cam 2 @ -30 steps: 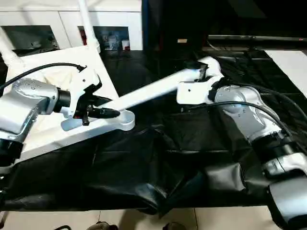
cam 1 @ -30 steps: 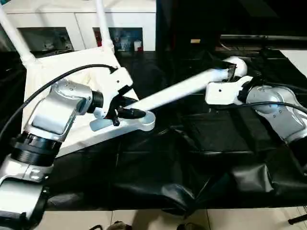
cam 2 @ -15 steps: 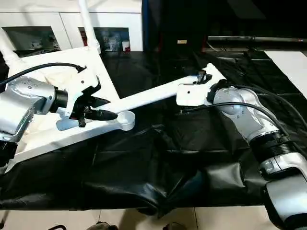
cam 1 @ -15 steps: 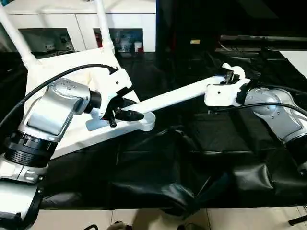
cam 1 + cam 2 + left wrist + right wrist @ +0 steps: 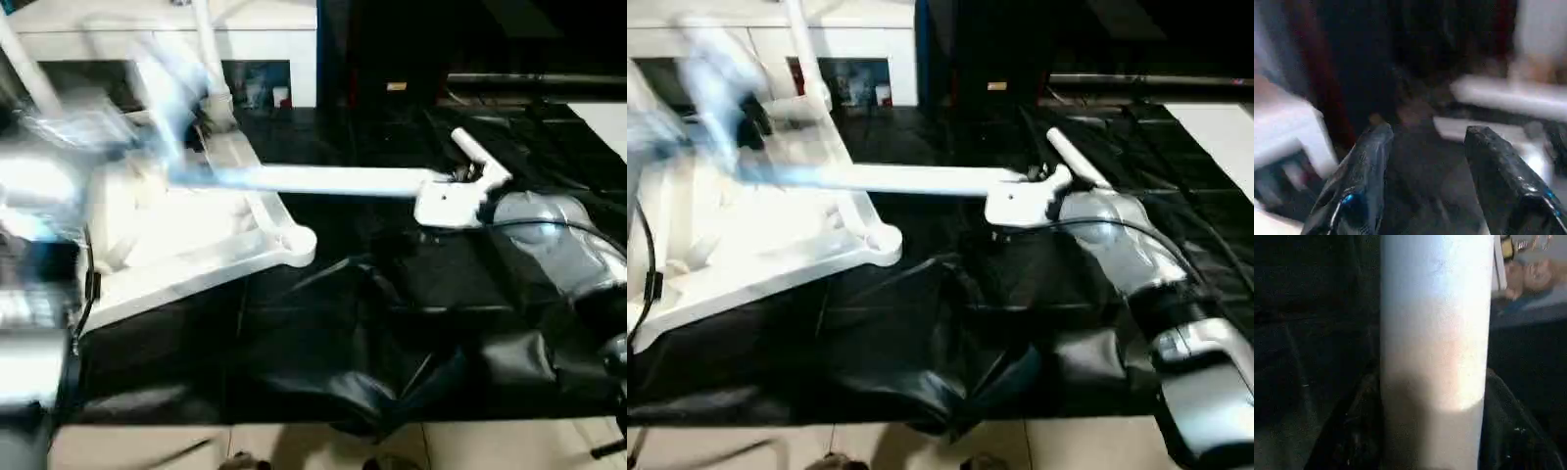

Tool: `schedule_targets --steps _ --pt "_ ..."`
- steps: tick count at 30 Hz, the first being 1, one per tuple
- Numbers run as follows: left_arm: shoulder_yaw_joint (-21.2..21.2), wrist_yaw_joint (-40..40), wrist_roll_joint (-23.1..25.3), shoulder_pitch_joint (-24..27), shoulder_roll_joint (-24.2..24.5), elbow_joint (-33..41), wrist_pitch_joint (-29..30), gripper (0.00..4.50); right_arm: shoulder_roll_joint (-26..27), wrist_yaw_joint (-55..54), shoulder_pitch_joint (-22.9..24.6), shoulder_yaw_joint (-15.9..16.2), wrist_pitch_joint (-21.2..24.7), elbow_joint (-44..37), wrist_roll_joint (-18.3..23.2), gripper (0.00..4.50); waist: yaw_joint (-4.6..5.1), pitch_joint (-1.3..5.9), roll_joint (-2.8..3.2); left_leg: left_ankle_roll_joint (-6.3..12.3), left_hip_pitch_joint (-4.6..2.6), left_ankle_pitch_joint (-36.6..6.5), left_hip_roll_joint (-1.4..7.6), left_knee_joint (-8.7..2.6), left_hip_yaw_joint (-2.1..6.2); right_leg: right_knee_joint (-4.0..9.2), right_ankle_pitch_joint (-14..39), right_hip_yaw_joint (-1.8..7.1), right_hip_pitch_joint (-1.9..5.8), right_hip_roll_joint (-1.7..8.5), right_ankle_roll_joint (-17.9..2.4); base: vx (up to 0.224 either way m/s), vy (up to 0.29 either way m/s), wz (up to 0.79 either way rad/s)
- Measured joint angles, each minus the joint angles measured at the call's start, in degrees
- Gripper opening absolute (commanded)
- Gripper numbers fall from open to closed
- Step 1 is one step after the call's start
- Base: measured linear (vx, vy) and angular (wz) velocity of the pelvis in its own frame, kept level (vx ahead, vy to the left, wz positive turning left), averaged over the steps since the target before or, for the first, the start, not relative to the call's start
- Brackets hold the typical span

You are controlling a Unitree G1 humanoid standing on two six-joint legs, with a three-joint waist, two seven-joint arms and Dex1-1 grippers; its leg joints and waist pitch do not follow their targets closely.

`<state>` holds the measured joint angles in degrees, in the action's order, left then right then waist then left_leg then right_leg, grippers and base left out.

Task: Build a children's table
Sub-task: Pick table leg

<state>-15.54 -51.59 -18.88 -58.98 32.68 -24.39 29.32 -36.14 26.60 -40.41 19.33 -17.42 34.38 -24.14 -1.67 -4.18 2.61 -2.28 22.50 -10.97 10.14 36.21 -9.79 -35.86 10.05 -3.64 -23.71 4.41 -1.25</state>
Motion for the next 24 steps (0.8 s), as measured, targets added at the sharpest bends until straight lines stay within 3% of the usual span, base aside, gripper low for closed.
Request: schedule_targets --steps 2,5,8,10,11,13,14,19,24 --pt "-5.5 5.3 -2.5 -1.9 0.2 -5.7 -3.2 2.72 1.3 0.3 1.8 -1.7 1.9 -0.5 2.4 1.89 0.07 0.02 0.32 0.00 -0.07 0.0 0.00 0.00 0.01 0.00 0.0 -0.01 0.05 0.00 0.0 0.000 0.000 0.00" --pt "-9.0 10.2 -2.9 -1.2 0.9 -11.0 -5.7 2.72 4.0 0.5 3.6 -4.1 4.6 -0.5 6.1 1.88 0.30 -0.06 0.62 0.00 -0.21 0.0 0.02 0.00 0.01 -0.06 0.0 -0.02 0.12 -0.01 0.0 0.000 0.000 0.00" --pt "-9.8 12.4 -2.7 1.7 0.6 -13.9 -5.1 2.72 10.4 2.3 4.8 -9.7 9.6 -0.5 15.8 1.88 0.43 -0.07 0.59 -0.01 -0.28 0.0 0.09 -0.01 0.04 -0.09 0.0 -0.07 0.18 -0.03 0.0 0.000 0.000 0.00" --pt "-8.0 10.8 -2.1 4.3 -1.4 -12.9 -2.4 2.72 15.1 6.8 5.4 -14.2 14.7 -1.7 26.9 1.87 -0.05 -0.07 0.59 0.00 -0.24 0.0 0.12 0.01 0.05 -0.02 0.0 -0.09 0.22 -0.03 0.0 0.000 0.000 0.00" --pt "-6.9 9.6 -2.1 5.1 -2.3 -11.9 -1.5 2.72 16.2 8.4 5.6 -15.5 17.0 -2.7 30.3 1.87 -0.18 -0.08 0.60 0.00 -0.23 0.0 0.12 0.01 0.05 0.00 0.0 -0.09 0.22 -0.03 0.0 0.000 0.000 0.00" --pt "-1.9 6.0 -2.3 6.9 -6.3 -9.1 2.0 2.72 18.8 14.8 5.5 -18.7 25.7 -7.4 41.9 1.87 -1.50 -0.07 0.59 0.06 -0.05 0.0 0.14 0.04 0.02 0.08 0.0 -0.13 0.22 0.03 0.0 0.000 0.000 0.00" --pt "0.1 5.0 -2.6 7.4 -7.9 -7.7 3.2 2.72 18.6 17.9 5.3 -19.2 28.8 -9.0 45.3 1.87 -2.05 -0.06 0.56 0.17 0.00 0.1 0.14 0.06 0.01 0.11 0.0 -0.14 0.22 0.06 -0.1 0.000 0.000 0.00" --pt "5.1 4.3 -6.8 7.6 -15.2 -2.7 6.8 2.72 15.2 31.8 4.8 -20.8 42.9 -12.0 55.8 1.87 -3.64 -0.03 0.40 0.39 0.06 0.1 0.13 0.13 -0.07 0.12 0.0 -0.15 0.22 0.13 -0.1 0.000 0.000 0.00" --pt "5.4 4.5 -11.3 6.9 -20.4 1.2 10.4 2.72 14.2 37.0 4.7 -22.4 50.7 -12.0 61.4 1.87 -3.56 -0.10 0.26 0.30 -0.02 0.2 0.16 0.13 -0.08 0.02 0.0 -0.18 0.21 0.13 -0.1 0.000 0.000 0.00"
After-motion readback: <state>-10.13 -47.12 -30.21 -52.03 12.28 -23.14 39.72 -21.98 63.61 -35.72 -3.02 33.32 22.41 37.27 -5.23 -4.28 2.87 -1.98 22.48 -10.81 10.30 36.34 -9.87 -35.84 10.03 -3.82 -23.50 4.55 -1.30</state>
